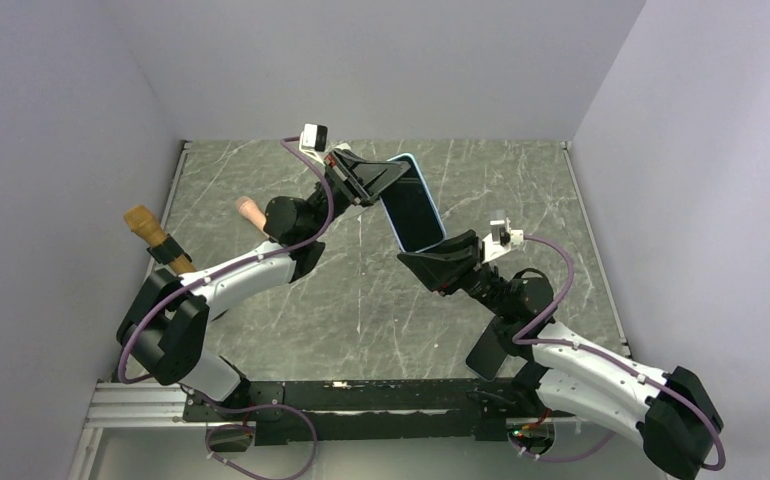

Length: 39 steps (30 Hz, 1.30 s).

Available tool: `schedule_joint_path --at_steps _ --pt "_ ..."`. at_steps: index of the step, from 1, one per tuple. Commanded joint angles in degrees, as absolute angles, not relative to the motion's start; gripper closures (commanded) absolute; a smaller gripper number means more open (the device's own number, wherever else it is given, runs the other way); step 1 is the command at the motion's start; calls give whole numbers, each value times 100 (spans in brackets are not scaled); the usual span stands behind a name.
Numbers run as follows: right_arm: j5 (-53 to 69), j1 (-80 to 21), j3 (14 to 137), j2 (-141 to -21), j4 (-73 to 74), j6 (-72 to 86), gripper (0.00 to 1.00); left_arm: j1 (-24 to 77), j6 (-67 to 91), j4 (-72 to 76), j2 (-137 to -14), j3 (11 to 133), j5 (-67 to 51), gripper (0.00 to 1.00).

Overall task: Take the phone out of the phone case
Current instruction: Remove the phone case from the phone.

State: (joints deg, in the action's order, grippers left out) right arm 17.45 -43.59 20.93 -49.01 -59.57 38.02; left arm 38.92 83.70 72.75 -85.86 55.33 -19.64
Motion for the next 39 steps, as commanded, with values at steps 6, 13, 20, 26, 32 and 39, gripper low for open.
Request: schedule_joint_path --at_steps 6,13,20,26,32,39 --pt "1921 -4287 2558 -4835 -4990 1873 100 4057 9279 7413 -7925 5737 -2246 100" --pt "4246 -3437 3165 -5676 -5172 1067 100 4178 10129 7538 -7503 5449 -2751 100" --pt "5025 -2927 3905 -7112 -6680 2871 100 4199 9729 7155 -6984 5186 -3012 100" --pt "4038 -2933 3777 -7080 -5597 4026 75 3824 8142 5714 -6686 5362 -3525 100" --pt "3123 -3133 3425 -6028 -2531 3868 17 2955 5950 3541 -6342 5674 -3694 100" --pt "3405 -3143 3846 -5448 -925 3829 35 2788 4467 2530 -5880 5713 -3302 100"
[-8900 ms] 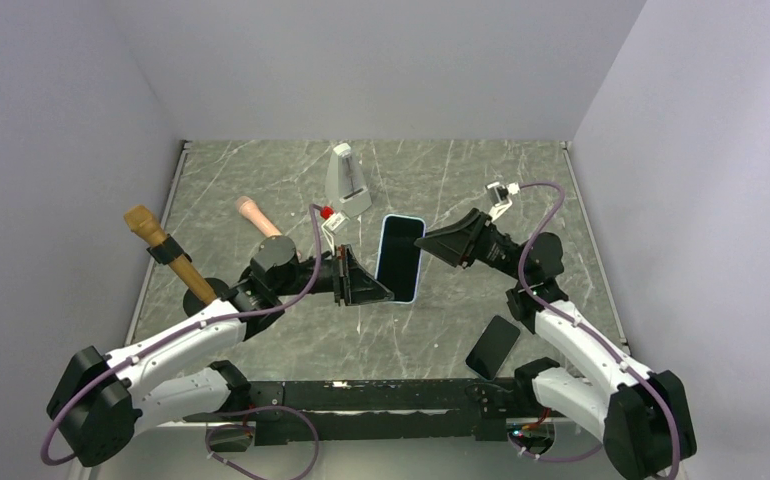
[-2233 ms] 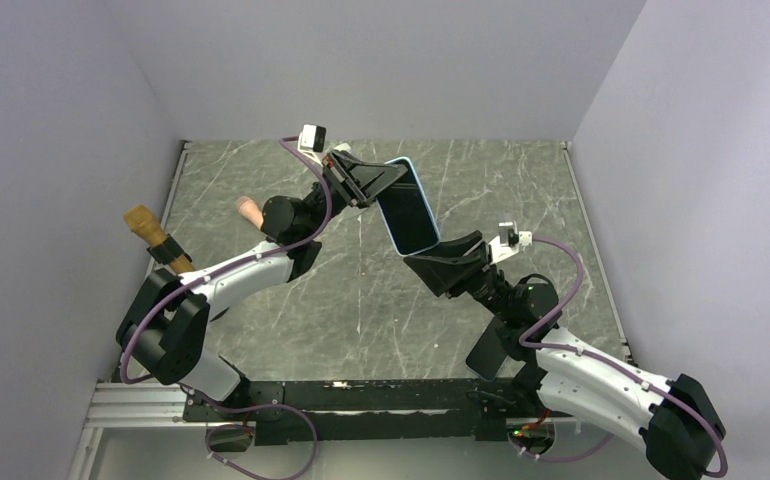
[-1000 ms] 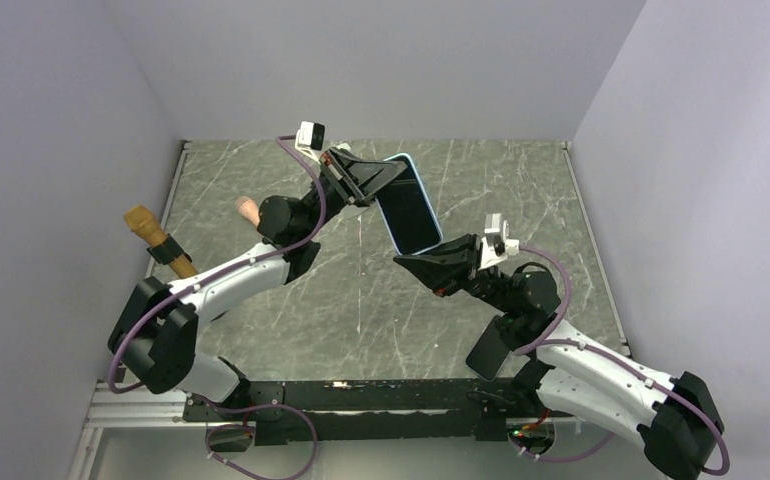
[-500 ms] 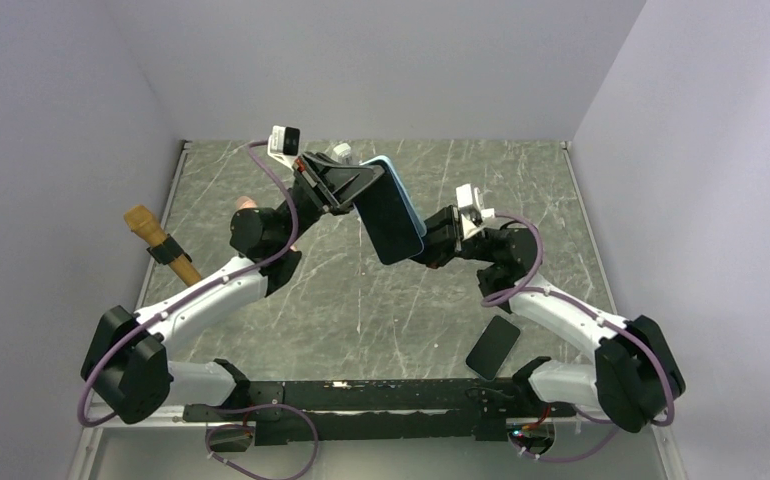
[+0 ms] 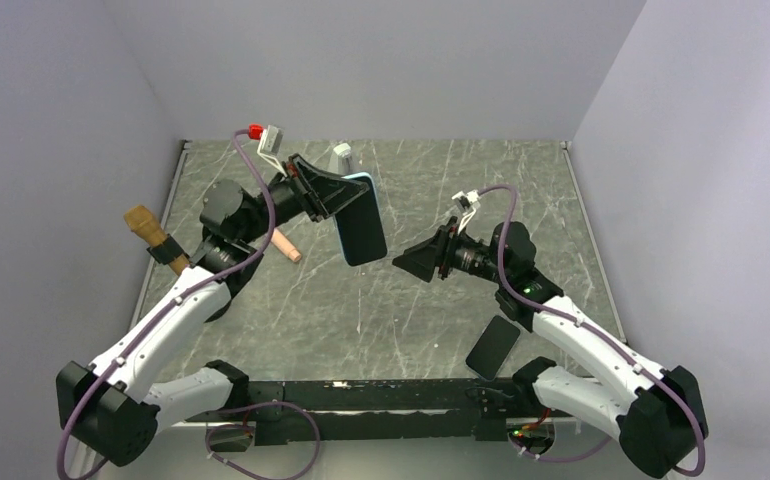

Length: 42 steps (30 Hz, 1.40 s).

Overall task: Take the phone out of the phone case
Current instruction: Remove the phone case from the phone.

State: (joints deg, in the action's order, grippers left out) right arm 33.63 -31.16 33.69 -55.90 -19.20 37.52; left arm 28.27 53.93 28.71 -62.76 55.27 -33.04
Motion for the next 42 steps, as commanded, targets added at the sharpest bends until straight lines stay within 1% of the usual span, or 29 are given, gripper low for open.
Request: schedule_joint_path --at_steps 1,4,5,7,8,9,11,13,17,21,24,32,37,40,42 --pt "3599 -3163 3911 -5430 -1152 4058 38 2779 4476 2509 -5847 5665 -3296 100" --pt "3959 -3207 3871 -5392 -1981 4753 43 2716 4576 2421 -5752 5549 -3311 100" --pt "4035 -3202 3839 -5411 -2242 4946 46 2694 4657 2459 -5717 5500 -3334 100" --pt "4258 -3228 3778 -5590 -2918 5367 59 2637 4752 2524 -5656 5421 -3387 100" --pt "4364 -3259 3754 -5707 -3232 5532 63 2614 4793 2528 -5615 5389 -3404 100" --pt "4424 -3309 3749 -5839 -3538 5680 65 2598 4835 2554 -5594 5361 -3421 100" --pt "4438 -3495 3780 -6076 -3913 5791 65 2561 4912 2599 -5581 5321 -3498 100" --pt "4384 -3706 3871 -6272 -4014 5733 64 2523 4945 2602 -5605 5322 -3569 100" --pt "4290 -3946 3945 -6528 -4314 5771 64 2442 5011 2641 -5603 5249 -3606 100" --pt "4276 -3955 3913 -6621 -4581 5900 67 2374 5119 2740 -5641 5194 -3670 100" --pt "4225 -3958 3935 -6597 -4394 5785 65 2364 5155 2731 -5650 5169 -3684 100" --pt "4224 -3957 4097 -6906 -4749 5944 65 2364 5696 3339 -5811 4985 -3955 100" --pt "4242 -4003 4099 -7255 -5318 6243 71 2372 6013 3660 -5972 4807 -4041 100" --pt "4212 -4020 4008 -7452 -5695 6458 78 2381 6375 4086 -6122 4678 -4131 100" --pt "4238 -4000 3950 -7508 -5889 6575 86 2384 6523 4228 -6196 4635 -4222 100"
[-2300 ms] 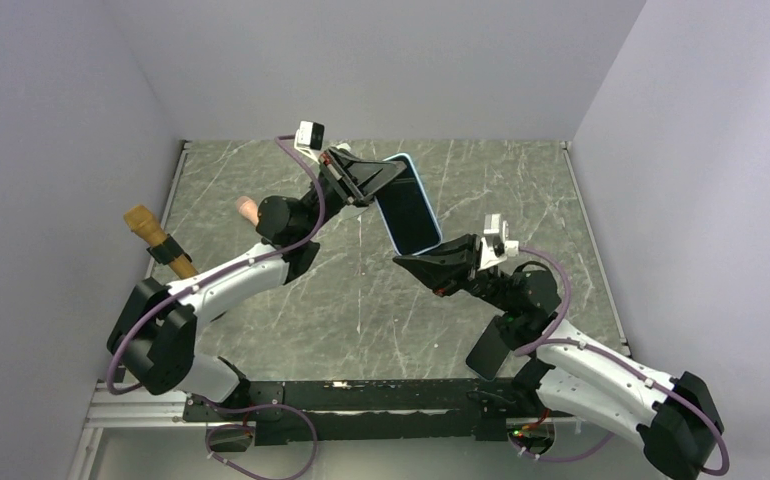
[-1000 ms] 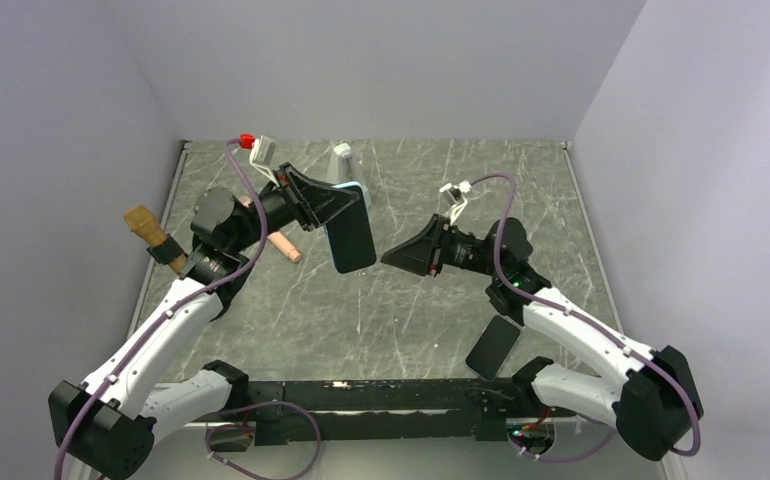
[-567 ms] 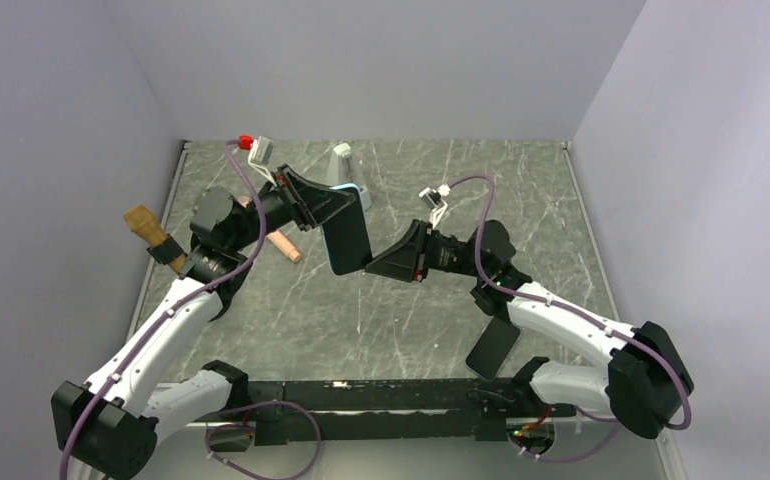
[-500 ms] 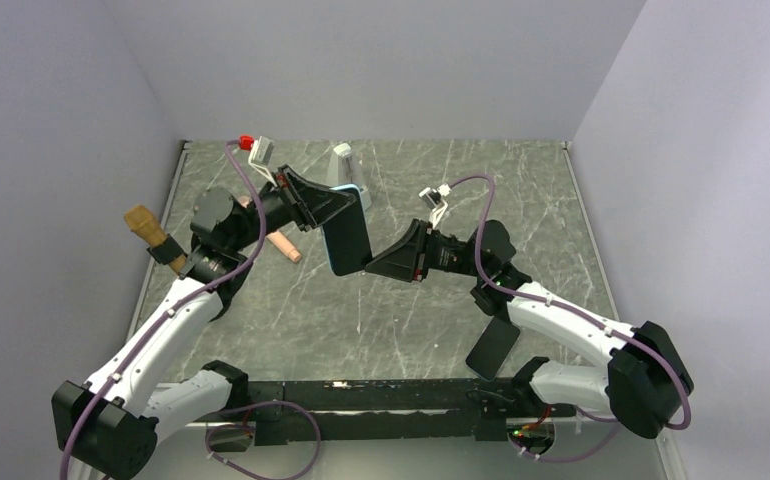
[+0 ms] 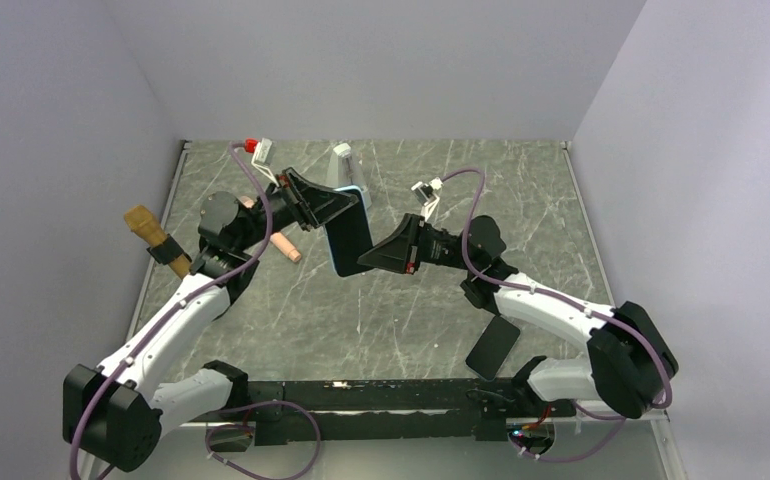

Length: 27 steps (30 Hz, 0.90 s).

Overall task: Take the phone out of the phone case
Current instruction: Remove the phone case from the phone.

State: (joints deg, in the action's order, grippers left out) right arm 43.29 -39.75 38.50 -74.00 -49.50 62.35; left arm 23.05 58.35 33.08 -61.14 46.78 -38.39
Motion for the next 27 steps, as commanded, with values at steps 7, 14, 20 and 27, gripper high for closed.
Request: schedule_joint_path --at_steps 7,14,20,27 --pt "4340 -3982 3861 -7469 -6085 6723 100 2361 6288 3657 -6105 4654 -4379 62" --pt "4341 -3888 3760 -7288 -6353 6958 100 2329 5771 3483 -5607 4469 -4613 12" --pt "4368 -3827 3737 -7195 -6528 7135 100 2312 4917 2772 -4871 4018 -4632 1" --pt "4368 -3751 3607 -7110 -6680 7260 100 2309 4228 2026 -3976 3468 -4499 0"
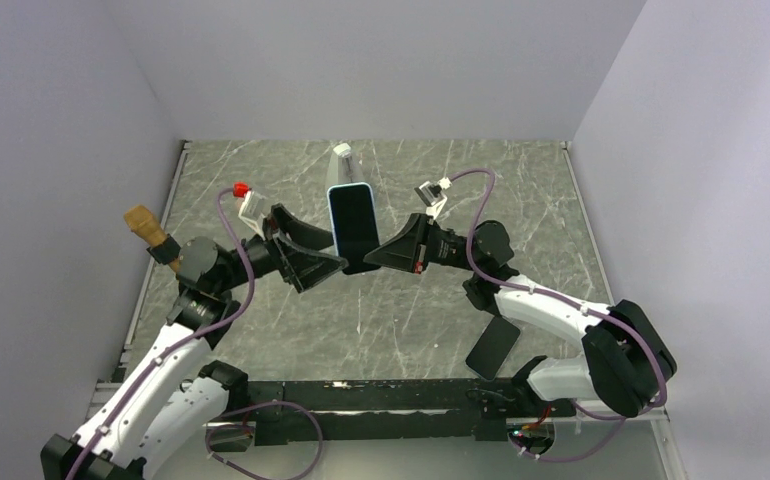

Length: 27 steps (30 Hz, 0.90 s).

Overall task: Take the phone out of the phone case
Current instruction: Remove the phone case from the phone.

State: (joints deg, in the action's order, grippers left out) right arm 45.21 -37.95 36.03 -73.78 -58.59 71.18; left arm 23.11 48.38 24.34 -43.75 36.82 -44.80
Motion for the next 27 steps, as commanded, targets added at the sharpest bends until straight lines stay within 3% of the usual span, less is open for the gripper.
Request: schedule_joint_path --at_steps 1,5,9,14,20,27 --pt "4373 -3748 3601 -7114 -6718 7286 100 2311 4198 1982 -3863 3379 -4459 2" --pt "4416 -3757 3591 -7094 -6758 7295 100 2312 4300 2189 -3591 3105 -4457 9" --pt "4448 -3753 3569 -7020 -6729 7243 100 2312 4344 2103 -3561 3036 -4255 32" --pt "4410 -3753 3555 -6952 -6718 7256 100 2311 4437 2064 -3363 2832 -3815 29" --pt "4417 -3749 3548 -6930 -6753 7283 100 2312 4605 2332 -3451 2742 -3828 39" --pt "4439 -3751 3539 -6950 -6789 7304 100 2312 4604 2319 -3546 2795 -3885 43"
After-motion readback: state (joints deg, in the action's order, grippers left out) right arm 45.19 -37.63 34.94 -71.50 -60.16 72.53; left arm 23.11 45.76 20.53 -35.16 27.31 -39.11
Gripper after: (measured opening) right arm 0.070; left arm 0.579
